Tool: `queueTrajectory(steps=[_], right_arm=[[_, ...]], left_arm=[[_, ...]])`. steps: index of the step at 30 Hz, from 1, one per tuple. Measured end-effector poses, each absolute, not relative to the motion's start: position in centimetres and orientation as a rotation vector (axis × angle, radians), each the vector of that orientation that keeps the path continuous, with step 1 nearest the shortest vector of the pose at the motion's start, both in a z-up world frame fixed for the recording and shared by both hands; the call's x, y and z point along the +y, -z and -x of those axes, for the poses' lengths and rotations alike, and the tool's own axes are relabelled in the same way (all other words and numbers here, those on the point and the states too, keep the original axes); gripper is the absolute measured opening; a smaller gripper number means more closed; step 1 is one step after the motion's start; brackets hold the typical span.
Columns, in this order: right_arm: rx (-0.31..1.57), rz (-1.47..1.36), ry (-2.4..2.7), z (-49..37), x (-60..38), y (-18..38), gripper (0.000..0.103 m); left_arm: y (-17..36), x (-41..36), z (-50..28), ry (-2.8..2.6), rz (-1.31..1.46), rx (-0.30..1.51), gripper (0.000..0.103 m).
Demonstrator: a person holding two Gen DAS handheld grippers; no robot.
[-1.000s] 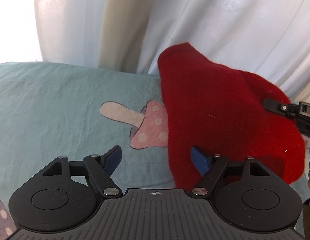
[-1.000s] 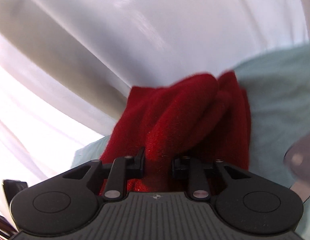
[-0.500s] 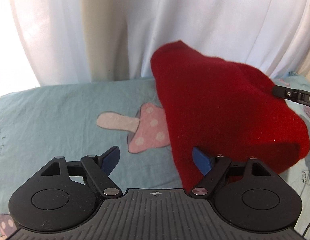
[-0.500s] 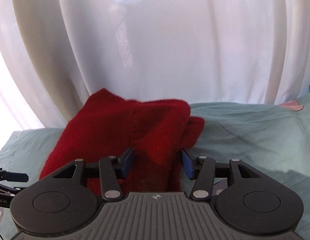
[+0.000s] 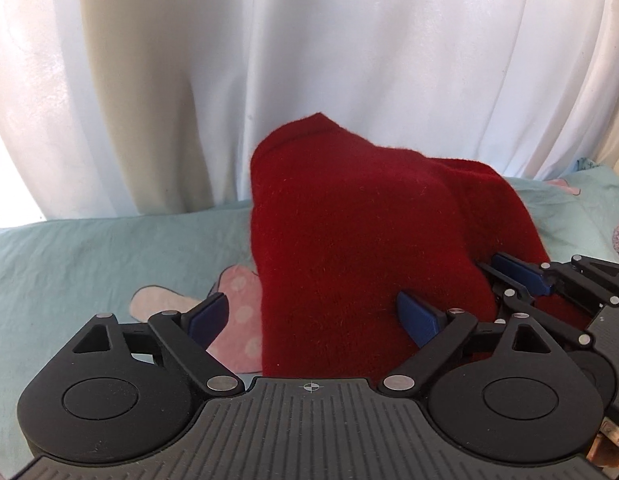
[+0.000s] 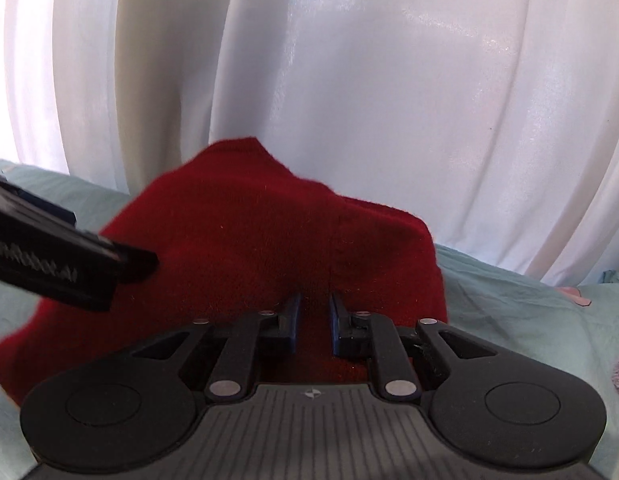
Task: Fold small clothes
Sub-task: 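Press the folded red cardigan bundle flat with both open grippers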
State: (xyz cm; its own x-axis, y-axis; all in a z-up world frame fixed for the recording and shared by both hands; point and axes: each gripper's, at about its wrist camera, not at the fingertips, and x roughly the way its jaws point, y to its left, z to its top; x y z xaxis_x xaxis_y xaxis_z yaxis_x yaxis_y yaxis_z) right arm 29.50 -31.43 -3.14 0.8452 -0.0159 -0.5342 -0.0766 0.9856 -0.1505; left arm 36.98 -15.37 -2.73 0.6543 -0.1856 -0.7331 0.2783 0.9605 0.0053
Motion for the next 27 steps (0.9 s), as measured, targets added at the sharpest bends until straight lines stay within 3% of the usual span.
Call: queueTrajectory(steps=[8,19,27], right_arm=[[0.51,0.153,-0.049,-29.5,-33.0,4.7,0.015],[0.52,-0.055,-0.062,-30.8,-33.1,-2.4,0.016],[0.561,-0.013,0.0,-35.9,-31.5,-0.8,0.02]], left_arm=[[4.0,-14.6,-38.0,0.255,-0.065,0.817,0.103],[-0.1,-13.5,-39.1,0.23,-0.01,0.772,0.098],[2.9,-15.2,-42.9,0.168,-0.001,0.833,0.102]])
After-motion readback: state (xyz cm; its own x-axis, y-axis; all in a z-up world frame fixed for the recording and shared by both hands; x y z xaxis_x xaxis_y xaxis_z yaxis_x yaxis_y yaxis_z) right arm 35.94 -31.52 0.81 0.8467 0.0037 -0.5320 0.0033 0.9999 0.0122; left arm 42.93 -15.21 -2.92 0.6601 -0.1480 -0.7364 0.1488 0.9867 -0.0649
